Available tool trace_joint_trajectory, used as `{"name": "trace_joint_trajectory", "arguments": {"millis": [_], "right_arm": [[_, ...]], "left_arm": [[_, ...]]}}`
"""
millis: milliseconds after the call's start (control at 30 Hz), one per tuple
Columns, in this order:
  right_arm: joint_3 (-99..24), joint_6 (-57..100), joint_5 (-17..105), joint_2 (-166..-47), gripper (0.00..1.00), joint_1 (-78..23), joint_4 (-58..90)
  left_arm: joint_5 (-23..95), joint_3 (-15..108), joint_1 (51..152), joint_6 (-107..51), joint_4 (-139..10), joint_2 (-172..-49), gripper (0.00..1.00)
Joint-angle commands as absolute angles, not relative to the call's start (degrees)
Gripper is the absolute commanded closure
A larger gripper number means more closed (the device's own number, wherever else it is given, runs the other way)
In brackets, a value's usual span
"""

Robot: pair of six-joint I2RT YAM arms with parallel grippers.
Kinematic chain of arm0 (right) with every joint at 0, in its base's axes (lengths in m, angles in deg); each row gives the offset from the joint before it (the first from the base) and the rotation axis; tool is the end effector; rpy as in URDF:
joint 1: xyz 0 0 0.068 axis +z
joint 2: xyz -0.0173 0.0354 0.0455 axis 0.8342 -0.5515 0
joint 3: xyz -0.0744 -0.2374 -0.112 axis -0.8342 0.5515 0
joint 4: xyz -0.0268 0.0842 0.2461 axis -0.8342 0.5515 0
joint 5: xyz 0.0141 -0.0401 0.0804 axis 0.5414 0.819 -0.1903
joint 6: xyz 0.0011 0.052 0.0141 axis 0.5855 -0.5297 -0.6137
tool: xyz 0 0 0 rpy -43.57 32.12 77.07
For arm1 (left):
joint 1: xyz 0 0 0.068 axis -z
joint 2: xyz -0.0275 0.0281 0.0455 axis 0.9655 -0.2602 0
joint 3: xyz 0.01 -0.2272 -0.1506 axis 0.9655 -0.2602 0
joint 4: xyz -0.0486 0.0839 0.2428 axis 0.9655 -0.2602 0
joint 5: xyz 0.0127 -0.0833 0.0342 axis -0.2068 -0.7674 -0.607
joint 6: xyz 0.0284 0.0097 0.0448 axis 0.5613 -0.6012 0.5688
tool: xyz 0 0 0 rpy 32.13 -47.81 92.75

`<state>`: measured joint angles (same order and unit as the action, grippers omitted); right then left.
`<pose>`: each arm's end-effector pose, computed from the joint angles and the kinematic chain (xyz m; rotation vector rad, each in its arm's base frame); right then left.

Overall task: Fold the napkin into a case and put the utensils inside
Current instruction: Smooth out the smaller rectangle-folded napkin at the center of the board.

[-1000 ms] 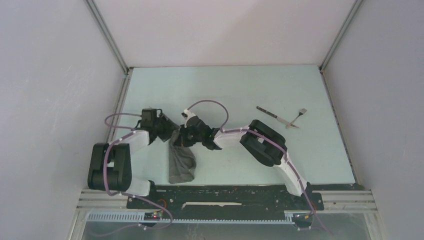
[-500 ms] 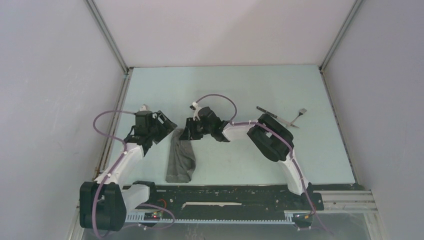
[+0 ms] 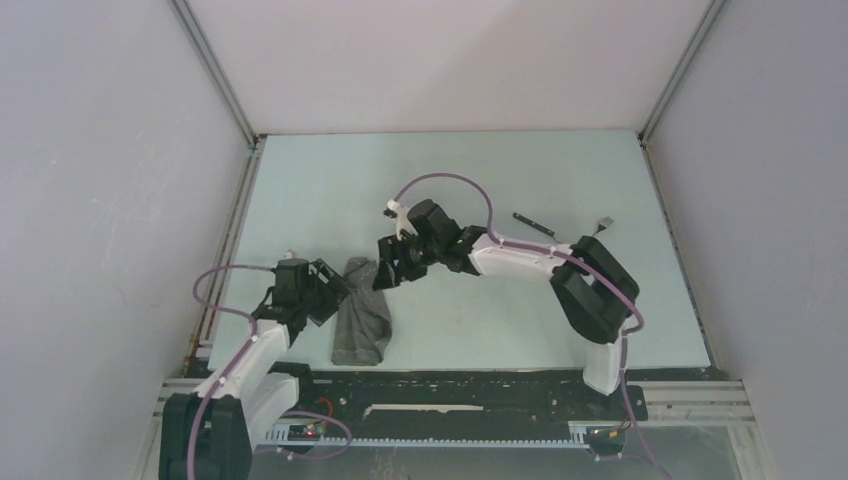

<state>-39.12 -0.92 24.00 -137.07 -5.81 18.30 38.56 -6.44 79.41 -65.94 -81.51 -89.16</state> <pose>0.2652 0.3501 0.2055 -0.7424 2.3429 1.2325 0.1711 -0.0172 0.1528 -0.9118 2.3362 -0.5275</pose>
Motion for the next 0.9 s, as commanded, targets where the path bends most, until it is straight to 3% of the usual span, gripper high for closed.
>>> {"name": "trace_joint_trajectory", "arguments": {"millis": [0, 200, 433, 567, 733, 867], "right_arm": [[-31.9, 5.8, 22.7, -129.5, 0.3, -4.5, 27.4], [-24.8, 1.6, 23.7, -124.6, 0.3, -5.1, 26.2], [-18.7, -1.4, 23.0, -122.7, 0.31, -5.5, 20.9], [-18.8, -3.5, 22.3, -125.0, 0.31, -4.9, 15.1], [-19.0, -7.9, 27.0, -126.4, 0.31, -2.3, 12.0], [-23.7, -10.6, 36.8, -127.8, 0.16, 0.5, 18.2]], "left_arm": [[34.9, -12.9, 79.7, -72.0, -80.7, -82.9, 0.24], [30.9, -19.5, 83.1, -80.4, -71.9, -77.7, 0.33], [32.8, -19.7, 91.2, -86.5, -62.5, -82.7, 0.38], [35.7, -16.3, 91.1, -81.6, -73.9, -79.1, 0.28], [49.0, -7.6, 90.0, -73.6, -95.9, -68.7, 0.19], [50.8, -4.6, 88.8, -71.2, -101.2, -68.6, 0.21]]}}
